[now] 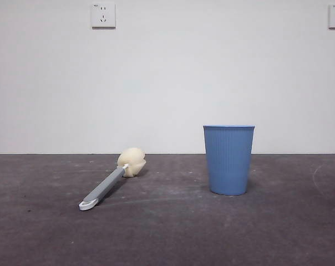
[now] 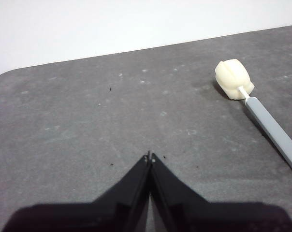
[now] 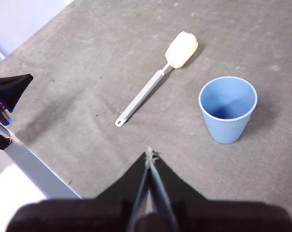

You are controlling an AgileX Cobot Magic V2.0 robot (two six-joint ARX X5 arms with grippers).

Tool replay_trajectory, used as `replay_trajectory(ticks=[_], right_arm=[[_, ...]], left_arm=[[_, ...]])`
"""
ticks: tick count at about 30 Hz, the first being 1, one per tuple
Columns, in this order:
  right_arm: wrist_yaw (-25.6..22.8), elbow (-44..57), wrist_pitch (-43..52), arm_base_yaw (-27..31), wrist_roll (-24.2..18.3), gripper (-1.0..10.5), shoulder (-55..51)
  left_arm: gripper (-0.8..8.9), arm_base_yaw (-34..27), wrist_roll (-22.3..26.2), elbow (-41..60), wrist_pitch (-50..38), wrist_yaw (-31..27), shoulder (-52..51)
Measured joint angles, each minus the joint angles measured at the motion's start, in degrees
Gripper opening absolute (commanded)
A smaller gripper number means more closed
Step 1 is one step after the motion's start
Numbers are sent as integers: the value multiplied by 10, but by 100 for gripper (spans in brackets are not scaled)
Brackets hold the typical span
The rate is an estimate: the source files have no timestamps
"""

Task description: Pick up the cup brush,pick up the cup,insert the brush into the cup,clean the cup,put the cup brush back,put the cup back to the fixed position on the table

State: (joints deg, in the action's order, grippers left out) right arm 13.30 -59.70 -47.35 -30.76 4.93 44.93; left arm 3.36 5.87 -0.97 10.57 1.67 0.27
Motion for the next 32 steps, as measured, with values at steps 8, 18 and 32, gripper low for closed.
replay_trajectory(ticks=[8,18,32], right_arm=[[-73,0,4,36,-52,2,-92],[-180,111,128,133,-93,2,-266],[-150,486,463,244,-68,2,-410]], left_arm=[[-3,0,0,0,0,0,0],[-3,0,0,0,0,0,0],[-3,0,-1,0,0,0,0]])
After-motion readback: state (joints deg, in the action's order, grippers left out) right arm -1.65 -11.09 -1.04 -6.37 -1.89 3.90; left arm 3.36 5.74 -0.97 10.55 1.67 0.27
